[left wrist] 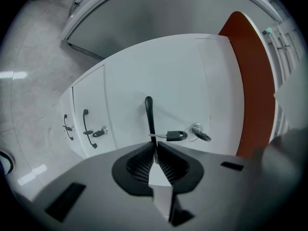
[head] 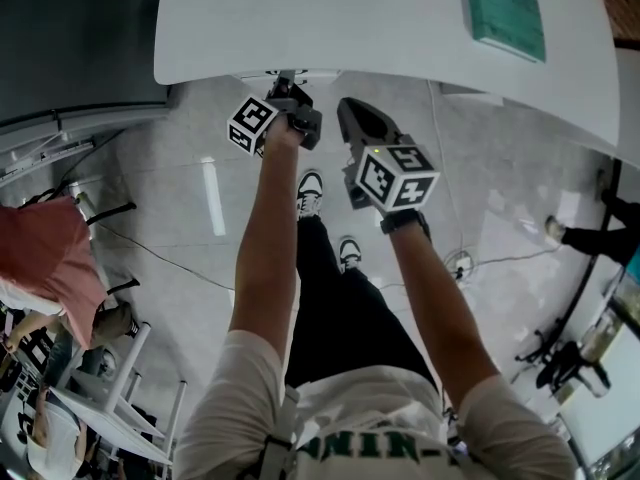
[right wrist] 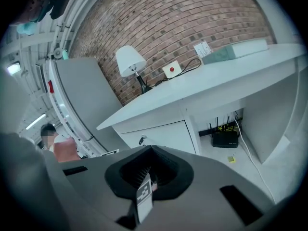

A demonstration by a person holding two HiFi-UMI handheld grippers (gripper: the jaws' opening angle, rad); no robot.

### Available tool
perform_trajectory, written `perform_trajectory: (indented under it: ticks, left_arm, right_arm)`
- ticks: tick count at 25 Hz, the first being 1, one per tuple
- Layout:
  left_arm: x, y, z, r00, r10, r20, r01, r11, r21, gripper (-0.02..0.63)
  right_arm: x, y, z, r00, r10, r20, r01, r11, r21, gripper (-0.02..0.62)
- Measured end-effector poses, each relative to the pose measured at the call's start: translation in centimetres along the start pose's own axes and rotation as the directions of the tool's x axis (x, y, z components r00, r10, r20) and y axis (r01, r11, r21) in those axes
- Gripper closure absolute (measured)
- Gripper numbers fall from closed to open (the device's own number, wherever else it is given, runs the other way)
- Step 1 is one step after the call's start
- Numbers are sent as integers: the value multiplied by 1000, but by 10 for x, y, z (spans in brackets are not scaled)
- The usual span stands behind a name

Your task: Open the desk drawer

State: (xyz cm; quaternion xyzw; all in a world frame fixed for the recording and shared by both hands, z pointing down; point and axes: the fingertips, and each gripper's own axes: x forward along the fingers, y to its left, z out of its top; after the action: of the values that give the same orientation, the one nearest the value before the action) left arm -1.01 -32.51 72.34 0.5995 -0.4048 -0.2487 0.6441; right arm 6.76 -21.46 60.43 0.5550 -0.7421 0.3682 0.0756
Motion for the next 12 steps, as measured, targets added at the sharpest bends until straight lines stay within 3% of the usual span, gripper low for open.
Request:
perform_trajectory:
  ticks: [12]
  left_arm:
    - [-11, 3, -2, 999, 28, 24, -28, 999, -22, 581]
  right_arm:
    - [-7, -2, -9, 1000, -9, -7, 9, 1000, 18, 601]
